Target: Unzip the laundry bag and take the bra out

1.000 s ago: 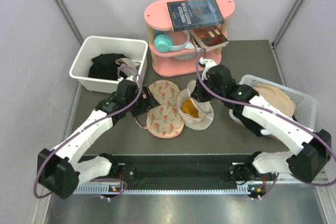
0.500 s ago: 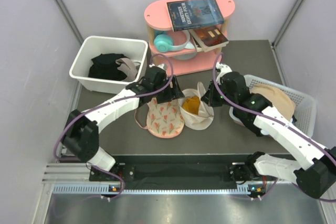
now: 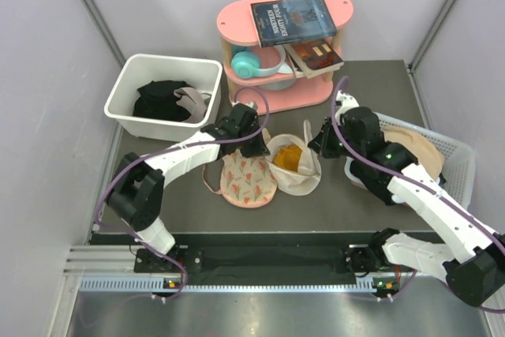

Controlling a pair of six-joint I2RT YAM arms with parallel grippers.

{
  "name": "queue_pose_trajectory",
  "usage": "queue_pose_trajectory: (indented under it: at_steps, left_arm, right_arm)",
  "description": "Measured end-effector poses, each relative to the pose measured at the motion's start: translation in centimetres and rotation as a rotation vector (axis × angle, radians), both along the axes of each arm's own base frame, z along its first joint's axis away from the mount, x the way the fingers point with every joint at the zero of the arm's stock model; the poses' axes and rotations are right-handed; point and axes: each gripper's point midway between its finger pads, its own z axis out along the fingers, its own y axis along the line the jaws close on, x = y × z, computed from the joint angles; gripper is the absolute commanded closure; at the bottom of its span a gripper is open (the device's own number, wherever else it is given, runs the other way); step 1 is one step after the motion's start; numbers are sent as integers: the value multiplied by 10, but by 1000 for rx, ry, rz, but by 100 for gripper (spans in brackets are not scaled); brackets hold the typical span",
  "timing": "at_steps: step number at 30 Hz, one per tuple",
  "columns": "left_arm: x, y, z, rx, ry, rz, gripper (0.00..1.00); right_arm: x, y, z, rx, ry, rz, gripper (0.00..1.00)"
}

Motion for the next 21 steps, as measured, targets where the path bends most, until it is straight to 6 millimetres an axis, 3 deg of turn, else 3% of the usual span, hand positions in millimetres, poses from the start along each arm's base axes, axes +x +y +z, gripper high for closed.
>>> queue_pose_trajectory:
  at_steps: [3,12,18,21]
  left_arm:
    - [-5,10,-5,17,-10,22,100]
    - [-44,57,-8,10,-45,176,100]
    - [-53,57,-7,-10,-57,213,100]
    - [-54,51,-5,-23,-62,212,100]
  right_arm:
    - [4,-7,0,-5,-6,-19,100]
    - [22,-35,0,-48,-40,-67,100]
    - [32,-47,-12,-93,-31,-76,99]
    - [38,-56,-26,-119,-13,-94,93]
